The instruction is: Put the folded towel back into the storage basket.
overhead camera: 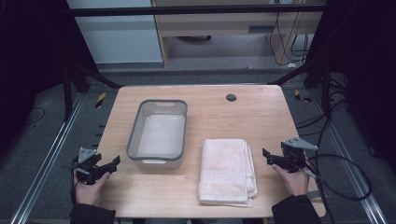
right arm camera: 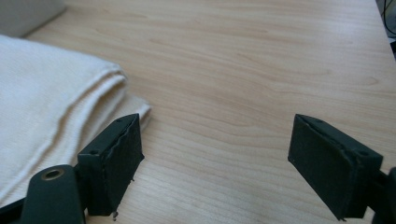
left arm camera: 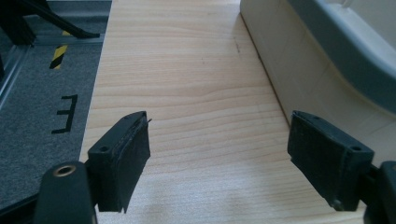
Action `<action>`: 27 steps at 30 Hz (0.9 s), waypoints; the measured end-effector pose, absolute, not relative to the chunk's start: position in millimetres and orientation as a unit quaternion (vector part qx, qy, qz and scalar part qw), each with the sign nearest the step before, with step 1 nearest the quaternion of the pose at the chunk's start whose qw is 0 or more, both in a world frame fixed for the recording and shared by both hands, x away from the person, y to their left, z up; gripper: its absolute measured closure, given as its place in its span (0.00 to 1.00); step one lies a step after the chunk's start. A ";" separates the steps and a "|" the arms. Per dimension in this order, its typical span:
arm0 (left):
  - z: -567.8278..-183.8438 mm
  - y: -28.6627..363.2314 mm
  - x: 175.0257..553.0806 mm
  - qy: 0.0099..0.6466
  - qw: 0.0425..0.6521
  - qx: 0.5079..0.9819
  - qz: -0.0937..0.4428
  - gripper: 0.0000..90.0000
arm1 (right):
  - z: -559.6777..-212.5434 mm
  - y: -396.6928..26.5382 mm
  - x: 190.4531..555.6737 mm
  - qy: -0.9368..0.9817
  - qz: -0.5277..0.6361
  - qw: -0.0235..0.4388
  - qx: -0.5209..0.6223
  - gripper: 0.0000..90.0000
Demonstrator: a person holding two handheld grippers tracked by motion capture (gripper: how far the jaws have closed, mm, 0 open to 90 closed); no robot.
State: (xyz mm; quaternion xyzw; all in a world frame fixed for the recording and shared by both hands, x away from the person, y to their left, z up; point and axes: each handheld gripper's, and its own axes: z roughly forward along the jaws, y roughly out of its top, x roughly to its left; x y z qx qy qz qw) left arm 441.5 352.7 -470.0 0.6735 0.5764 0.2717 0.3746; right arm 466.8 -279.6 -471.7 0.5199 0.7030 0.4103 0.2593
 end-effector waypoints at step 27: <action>-432.5 335.3 426.9 0.554 0.429 0.664 0.262 0.35 | -444.8 -274.9 460.3 0.702 0.437 0.264 0.496 0.25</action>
